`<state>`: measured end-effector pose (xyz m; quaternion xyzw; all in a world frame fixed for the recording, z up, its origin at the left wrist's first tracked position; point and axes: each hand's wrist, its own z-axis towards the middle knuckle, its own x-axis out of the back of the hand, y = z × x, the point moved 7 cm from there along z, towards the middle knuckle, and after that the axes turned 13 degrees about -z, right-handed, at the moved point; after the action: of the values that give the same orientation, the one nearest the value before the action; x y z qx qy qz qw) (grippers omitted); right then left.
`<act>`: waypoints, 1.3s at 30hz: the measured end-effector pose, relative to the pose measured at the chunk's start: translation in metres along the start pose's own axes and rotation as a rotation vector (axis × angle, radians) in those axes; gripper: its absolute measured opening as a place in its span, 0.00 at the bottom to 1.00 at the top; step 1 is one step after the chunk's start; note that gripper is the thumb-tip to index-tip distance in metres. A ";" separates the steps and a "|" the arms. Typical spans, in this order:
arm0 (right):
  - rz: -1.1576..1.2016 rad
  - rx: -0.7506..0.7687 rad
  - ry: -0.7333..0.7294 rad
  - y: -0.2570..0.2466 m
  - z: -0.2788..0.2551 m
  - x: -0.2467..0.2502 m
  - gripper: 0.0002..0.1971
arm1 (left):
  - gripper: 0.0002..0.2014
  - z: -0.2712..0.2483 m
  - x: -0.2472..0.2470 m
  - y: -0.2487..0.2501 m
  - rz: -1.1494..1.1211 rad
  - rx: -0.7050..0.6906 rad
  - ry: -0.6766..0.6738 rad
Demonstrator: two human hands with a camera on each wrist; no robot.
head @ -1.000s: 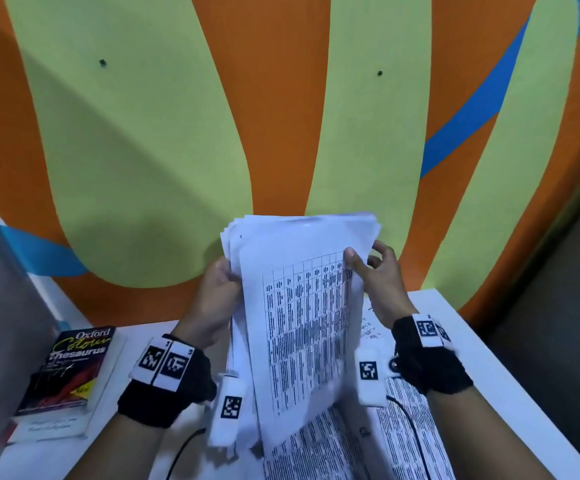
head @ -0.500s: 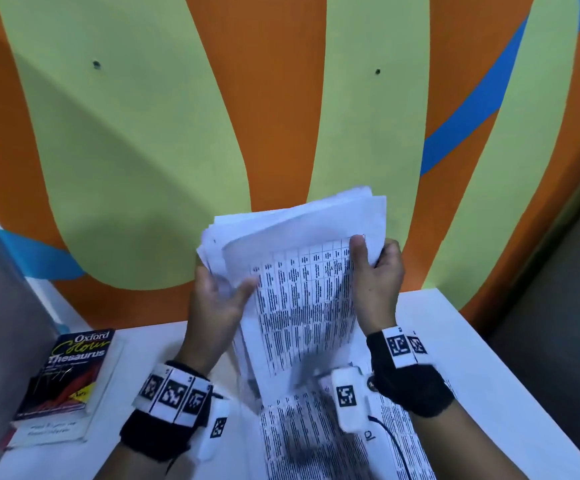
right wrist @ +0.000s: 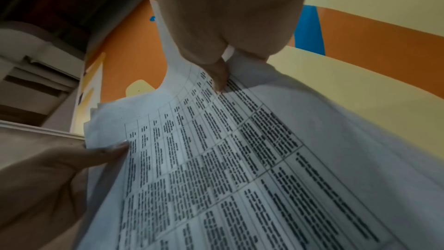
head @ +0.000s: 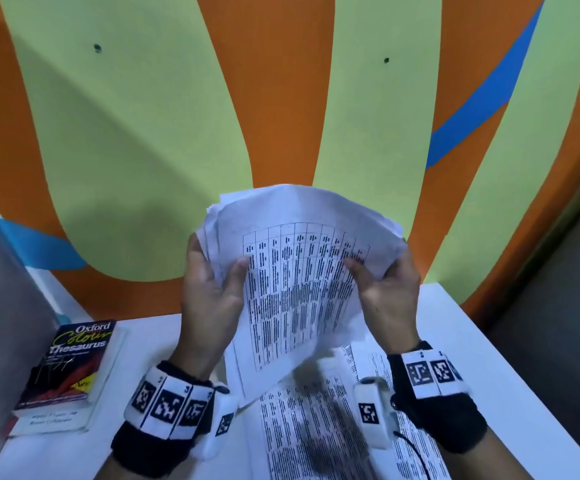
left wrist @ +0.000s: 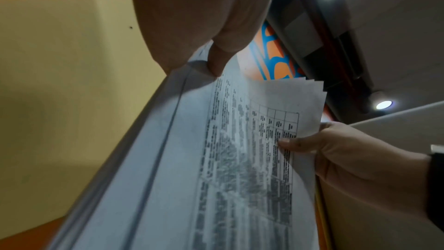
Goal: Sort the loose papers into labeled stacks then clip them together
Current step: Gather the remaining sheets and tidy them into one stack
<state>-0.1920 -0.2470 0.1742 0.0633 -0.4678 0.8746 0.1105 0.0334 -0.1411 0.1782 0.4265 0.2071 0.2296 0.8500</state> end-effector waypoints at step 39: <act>-0.301 -0.135 -0.509 0.073 -0.045 -0.040 0.19 | 0.06 -0.036 0.036 -0.091 0.054 0.471 -0.094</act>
<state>-0.1727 -0.2546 0.0819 0.3417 -0.5230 0.7713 0.1219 0.0622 -0.1456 0.0782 0.6284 0.2036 0.1773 0.7295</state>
